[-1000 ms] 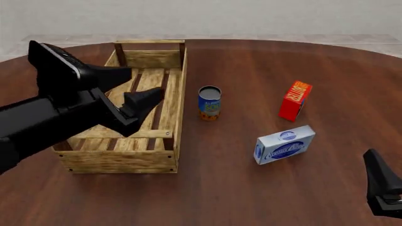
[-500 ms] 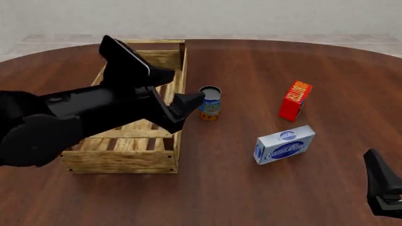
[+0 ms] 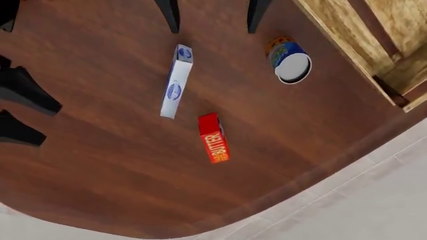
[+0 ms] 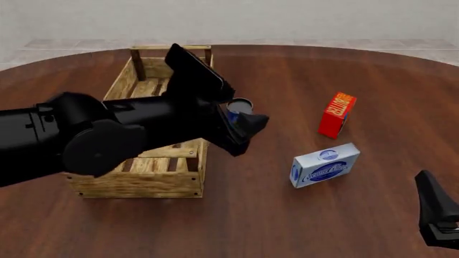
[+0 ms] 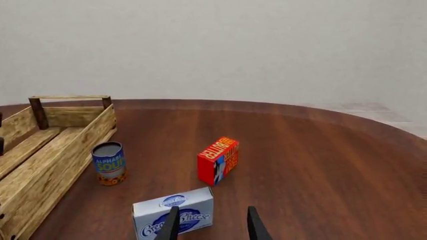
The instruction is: Pick up the cream cheese and put it in the tray.
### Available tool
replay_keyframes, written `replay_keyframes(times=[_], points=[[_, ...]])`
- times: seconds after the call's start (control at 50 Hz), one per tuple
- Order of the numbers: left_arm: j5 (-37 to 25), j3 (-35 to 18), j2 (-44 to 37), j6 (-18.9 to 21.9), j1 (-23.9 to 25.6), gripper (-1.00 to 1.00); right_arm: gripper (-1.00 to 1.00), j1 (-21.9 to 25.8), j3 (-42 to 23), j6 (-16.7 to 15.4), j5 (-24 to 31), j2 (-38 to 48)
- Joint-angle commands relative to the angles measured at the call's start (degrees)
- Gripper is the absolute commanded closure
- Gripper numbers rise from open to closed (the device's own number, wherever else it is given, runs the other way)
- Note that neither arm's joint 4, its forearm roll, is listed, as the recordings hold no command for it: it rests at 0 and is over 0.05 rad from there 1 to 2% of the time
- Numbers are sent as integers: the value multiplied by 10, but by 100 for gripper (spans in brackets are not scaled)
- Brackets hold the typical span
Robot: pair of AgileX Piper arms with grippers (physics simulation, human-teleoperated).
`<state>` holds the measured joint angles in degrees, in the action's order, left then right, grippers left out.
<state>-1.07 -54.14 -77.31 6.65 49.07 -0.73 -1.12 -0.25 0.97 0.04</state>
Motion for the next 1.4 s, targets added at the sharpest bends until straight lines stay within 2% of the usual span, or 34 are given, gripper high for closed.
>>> replay_keyframes(times=[0.02,0.14,0.18,0.2,0.26,0.54,0.6,0.68,0.96,1.0,1.04,1.2,1.32,1.4], points=[[-12,-29,-40,-4,21,-100,-100,0,0,1,1,0],[-29,-55,-61,-3,19,-100,-100,0,0,1,1,0],[-39,-65,-80,23,21,-100,-100,1,0,0,1,0],[-39,-65,-81,23,21,-100,-100,1,0,0,1,0],[-48,-86,-85,7,17,-100,-100,3,0,0,1,0],[-65,-131,-134,-1,34,-100,-100,3,-1,-8,-4,0],[-71,-143,-144,-29,46,-100,-100,3,-1,-9,-4,0],[-74,-154,-152,-14,40,-100,-100,4,-1,-12,-5,0],[-104,-201,-189,-13,58,-100,-100,1,-1,-10,-4,0],[-101,-202,-198,-11,58,-100,-100,1,-1,-10,-4,0],[-102,-206,-216,8,54,-100,-100,1,-1,-10,-4,0],[-101,-215,-237,3,55,-100,-100,-1,-1,-11,-6,0],[-103,-224,-251,27,53,-100,-100,-1,-1,-10,-6,0],[-109,-235,-260,28,55,-100,-100,-2,-1,-10,-6,0]])
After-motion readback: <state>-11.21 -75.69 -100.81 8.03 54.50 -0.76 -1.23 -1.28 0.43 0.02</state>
